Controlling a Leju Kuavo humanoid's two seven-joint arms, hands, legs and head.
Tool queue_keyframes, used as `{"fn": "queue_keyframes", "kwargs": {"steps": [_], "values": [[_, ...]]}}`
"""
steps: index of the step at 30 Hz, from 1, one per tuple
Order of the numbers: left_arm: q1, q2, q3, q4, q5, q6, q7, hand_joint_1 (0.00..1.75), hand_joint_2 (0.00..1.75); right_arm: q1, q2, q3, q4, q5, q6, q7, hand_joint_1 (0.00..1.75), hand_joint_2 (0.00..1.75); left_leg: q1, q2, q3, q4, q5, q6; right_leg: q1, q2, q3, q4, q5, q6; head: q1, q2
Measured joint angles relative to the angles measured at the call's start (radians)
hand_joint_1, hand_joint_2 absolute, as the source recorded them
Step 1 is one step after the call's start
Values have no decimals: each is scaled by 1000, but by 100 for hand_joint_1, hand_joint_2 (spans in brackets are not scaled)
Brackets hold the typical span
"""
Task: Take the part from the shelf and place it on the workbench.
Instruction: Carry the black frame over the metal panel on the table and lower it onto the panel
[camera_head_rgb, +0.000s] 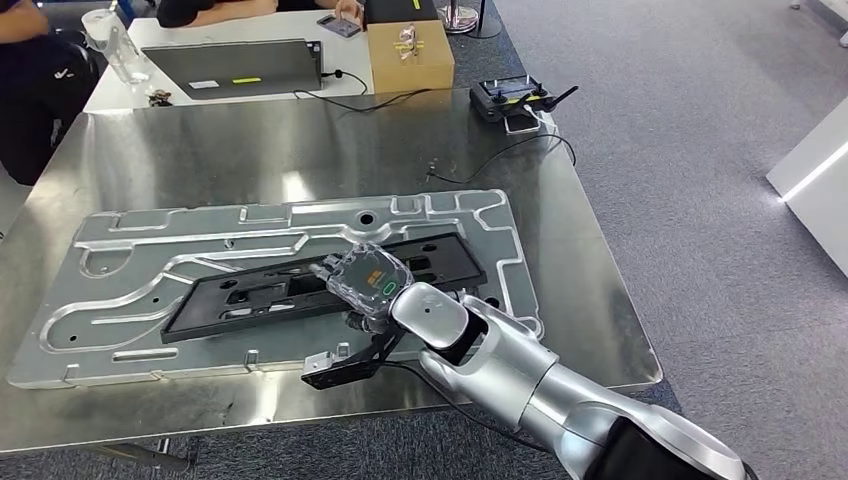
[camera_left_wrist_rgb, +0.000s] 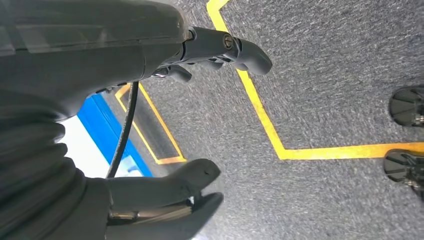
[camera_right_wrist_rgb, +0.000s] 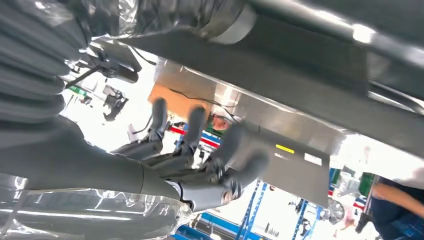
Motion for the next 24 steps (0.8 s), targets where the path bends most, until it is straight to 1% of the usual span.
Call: {"fn": "queue_keyframes", "kwargs": {"steps": [6, 24], "values": [[2, 0, 7, 0, 2, 0, 0, 0, 0, 0, -19, 0, 0, -6, 3, 1, 0, 0, 1, 1, 2, -3, 1, -2, 1, 0, 0, 1, 0, 0, 0, 0], [2, -10, 15, 0, 0, 2, 0, 0, 0, 5, -27, 0, -20, -37, -6, -26, 0, 0, 2, 1, 2, -4, 2, -3, 2, 0, -1, 2, -1, 0, 0, 0]]}}
